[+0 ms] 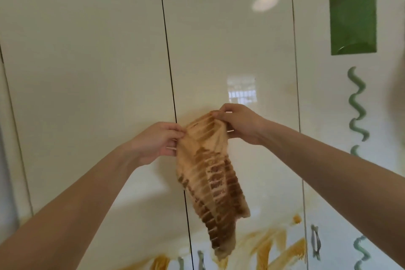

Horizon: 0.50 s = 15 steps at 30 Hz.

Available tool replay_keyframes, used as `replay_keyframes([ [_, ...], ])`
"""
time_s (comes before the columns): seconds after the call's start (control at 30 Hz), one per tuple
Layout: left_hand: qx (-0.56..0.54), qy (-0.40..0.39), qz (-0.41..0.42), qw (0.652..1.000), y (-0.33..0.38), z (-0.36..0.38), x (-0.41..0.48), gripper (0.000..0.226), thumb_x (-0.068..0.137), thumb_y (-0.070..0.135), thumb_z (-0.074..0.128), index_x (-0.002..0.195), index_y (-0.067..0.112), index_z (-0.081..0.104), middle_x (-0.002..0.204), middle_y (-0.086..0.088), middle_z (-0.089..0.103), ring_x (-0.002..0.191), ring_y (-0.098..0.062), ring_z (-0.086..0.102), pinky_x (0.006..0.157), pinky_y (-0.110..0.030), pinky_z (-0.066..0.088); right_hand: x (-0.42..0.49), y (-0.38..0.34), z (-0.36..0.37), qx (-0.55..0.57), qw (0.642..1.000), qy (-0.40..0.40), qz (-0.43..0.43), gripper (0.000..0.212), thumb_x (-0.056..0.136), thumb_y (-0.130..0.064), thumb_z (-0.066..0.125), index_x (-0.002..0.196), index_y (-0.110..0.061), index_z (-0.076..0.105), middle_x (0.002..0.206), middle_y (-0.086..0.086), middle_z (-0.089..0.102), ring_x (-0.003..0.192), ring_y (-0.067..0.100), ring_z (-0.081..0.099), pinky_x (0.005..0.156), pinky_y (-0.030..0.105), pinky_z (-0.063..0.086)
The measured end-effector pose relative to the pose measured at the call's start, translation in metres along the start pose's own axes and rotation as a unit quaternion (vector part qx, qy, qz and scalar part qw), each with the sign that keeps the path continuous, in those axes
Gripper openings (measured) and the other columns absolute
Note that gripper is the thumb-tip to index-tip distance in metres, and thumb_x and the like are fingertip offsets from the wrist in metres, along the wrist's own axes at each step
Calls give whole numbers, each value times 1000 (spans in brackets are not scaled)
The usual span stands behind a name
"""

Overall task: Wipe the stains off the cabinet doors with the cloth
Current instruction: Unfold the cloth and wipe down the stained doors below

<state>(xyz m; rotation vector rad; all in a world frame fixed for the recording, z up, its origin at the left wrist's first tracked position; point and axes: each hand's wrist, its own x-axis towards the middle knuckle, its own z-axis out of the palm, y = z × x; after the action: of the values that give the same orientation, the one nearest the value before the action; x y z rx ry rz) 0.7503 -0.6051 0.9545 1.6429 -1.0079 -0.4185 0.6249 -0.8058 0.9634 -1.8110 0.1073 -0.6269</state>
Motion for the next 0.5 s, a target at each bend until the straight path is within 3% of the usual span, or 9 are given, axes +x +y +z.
replay_keyframes([
  [0.1, 22, 46, -2, 999, -5, -2, 7, 17, 103, 9, 49, 94, 13, 63, 74, -4, 57, 56, -10, 50, 55, -26, 40, -8, -1, -18, -38, 998, -45, 31, 18, 95, -34, 73, 91, -17, 67, 94, 7, 68, 80, 23, 61, 69, 37, 51],
  [0.17, 63, 46, 23, 997, -3, -2, 7, 12, 101, 19, 56, 90, 15, 58, 65, 2, 52, 52, -8, 43, 53, -28, 29, -15, -5, -23, -165, 982, -80, 47, 38, 84, -44, 81, 107, -17, 68, 103, 5, 75, 81, 24, 72, 64, 34, 58],
  [0.2, 111, 23, 41, 993, -1, -5, 5, 13, 97, 26, 65, 93, 16, 57, 67, 7, 56, 54, -7, 49, 53, -26, 33, -19, -7, -23, -288, 951, -100, 48, 51, 78, -49, 85, 114, -19, 65, 105, 5, 75, 81, 25, 76, 59, 31, 59],
  [0.23, 196, -12, 56, 979, 2, -9, 1, 24, 90, 32, 75, 99, 18, 57, 76, 12, 64, 63, -5, 59, 58, -23, 42, -21, -7, -22, -426, 896, -122, 38, 59, 73, -53, 86, 117, -20, 62, 102, 5, 75, 77, 24, 76, 53, 28, 57],
  [0.3, 434, -61, 63, 897, 4, -16, -2, 48, 77, 36, 86, 113, 24, 56, 100, 13, 68, 89, -7, 66, 77, -26, 53, -21, -3, -18, -616, 770, -163, 18, 48, 74, -45, 85, 105, -12, 67, 79, 5, 75, 54, 15, 69, 49, 24, 54],
  [0.37, 597, -69, 38, 798, 7, -22, -2, 42, 78, 31, 84, 112, 22, 59, 104, 7, 65, 95, -13, 63, 83, -32, 54, -22, -2, -15, -665, 725, -178, 16, 27, 80, -30, 77, 86, -4, 75, 59, 1, 69, 43, 9, 59, 48, 18, 51],
  [0.4, 629, -65, 15, 775, 7, -29, -1, 32, 80, 29, 82, 105, 20, 64, 100, 5, 66, 92, -14, 64, 82, -34, 55, -21, -4, -17, -665, 726, -177, 18, 24, 80, -25, 75, 82, -2, 75, 59, 1, 67, 46, 9, 59, 50, 17, 50],
  [0.43, 629, -60, -7, 775, 7, -38, -1, 21, 81, 29, 81, 95, 21, 68, 94, 4, 68, 87, -14, 65, 79, -33, 55, -19, -7, -21, -643, 745, -173, 17, 22, 80, -23, 76, 82, -2, 76, 63, 2, 68, 52, 10, 60, 55, 19, 50],
  [0.5, 554, -59, -34, 830, 4, -60, -8, 16, 82, 32, 82, 80, 20, 70, 83, 5, 71, 79, -15, 67, 75, -30, 51, -12, -9, -36, -535, 829, -160, 16, 17, 82, -21, 78, 89, -6, 76, 79, 4, 74, 71, 11, 66, 68, 23, 56],
])
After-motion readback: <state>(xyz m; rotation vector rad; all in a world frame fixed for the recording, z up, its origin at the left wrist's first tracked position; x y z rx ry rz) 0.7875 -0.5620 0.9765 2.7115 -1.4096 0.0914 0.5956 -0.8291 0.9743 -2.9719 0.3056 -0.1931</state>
